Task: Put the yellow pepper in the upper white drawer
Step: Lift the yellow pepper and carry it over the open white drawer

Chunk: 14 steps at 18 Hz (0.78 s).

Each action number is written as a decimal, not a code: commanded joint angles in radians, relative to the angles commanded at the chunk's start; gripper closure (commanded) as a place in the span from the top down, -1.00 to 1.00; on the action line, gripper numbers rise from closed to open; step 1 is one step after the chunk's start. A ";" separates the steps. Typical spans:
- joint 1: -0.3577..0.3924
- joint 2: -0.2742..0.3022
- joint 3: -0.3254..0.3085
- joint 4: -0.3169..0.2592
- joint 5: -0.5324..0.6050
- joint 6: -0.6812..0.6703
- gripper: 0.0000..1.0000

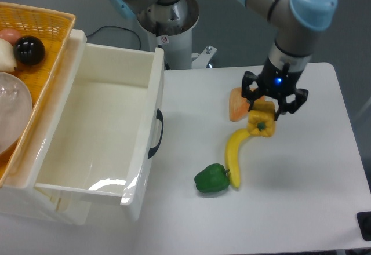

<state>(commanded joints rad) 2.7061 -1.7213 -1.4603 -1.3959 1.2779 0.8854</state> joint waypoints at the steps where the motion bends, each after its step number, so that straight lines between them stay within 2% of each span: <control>1: -0.021 0.014 0.000 0.000 -0.002 -0.034 -0.50; 4: -0.063 0.064 -0.002 0.002 -0.018 -0.138 -0.50; 9: -0.106 0.135 -0.005 0.002 -0.094 -0.224 -0.50; 14: -0.189 0.169 -0.058 0.006 -0.098 -0.307 -0.50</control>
<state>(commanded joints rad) 2.5174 -1.5524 -1.5185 -1.3898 1.1797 0.5783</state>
